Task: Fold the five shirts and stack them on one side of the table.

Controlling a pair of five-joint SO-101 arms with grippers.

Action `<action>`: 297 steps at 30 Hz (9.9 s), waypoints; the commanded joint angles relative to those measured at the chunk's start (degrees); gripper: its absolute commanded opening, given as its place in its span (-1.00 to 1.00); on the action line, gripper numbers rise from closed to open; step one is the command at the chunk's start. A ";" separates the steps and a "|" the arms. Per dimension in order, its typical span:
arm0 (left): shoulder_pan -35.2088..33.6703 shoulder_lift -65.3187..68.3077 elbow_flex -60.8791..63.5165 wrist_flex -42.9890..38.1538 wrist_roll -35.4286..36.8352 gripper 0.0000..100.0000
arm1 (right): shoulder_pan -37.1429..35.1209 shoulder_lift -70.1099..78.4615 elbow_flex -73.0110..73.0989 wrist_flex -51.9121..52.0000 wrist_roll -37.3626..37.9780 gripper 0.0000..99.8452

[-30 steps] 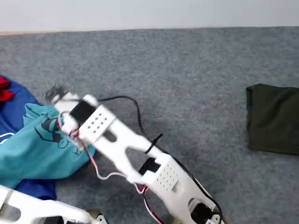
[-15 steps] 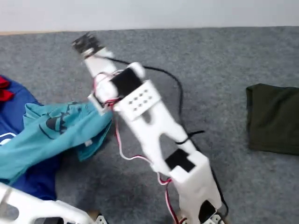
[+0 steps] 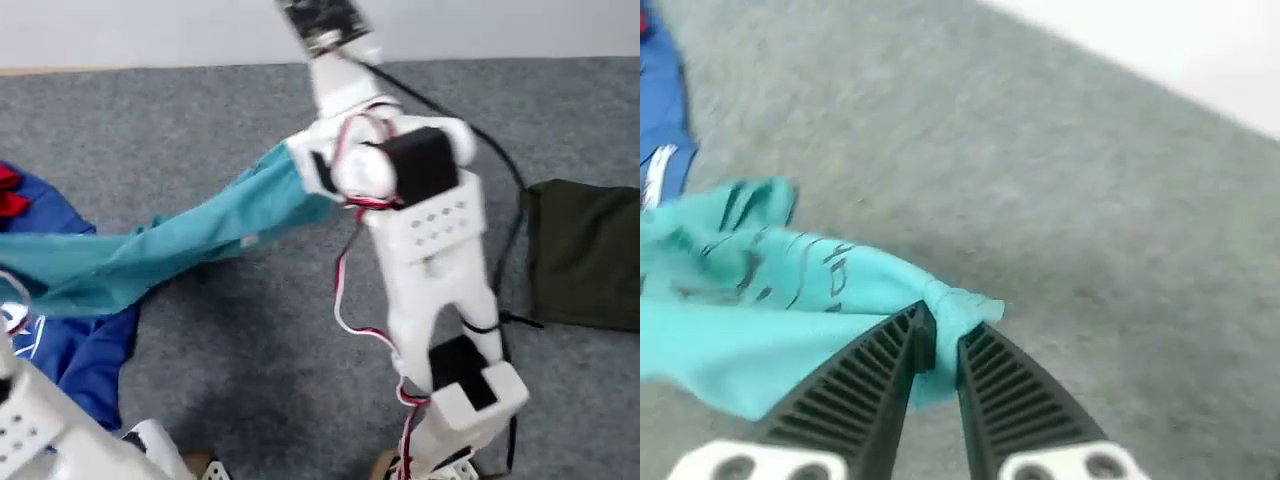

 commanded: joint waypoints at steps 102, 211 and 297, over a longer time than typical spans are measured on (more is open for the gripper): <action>34.55 39.12 -11.12 13.54 -18.37 -0.99 | 17.63 38.73 9.67 -30.11 15.21 -0.53; 34.73 39.12 -0.84 4.31 -16.00 -0.99 | 16.75 48.04 -1.32 2.33 8.26 -0.81; 34.81 1.05 -37.14 -19.96 -16.18 -0.99 | 27.82 -56.75 38.33 2.07 11.87 -0.98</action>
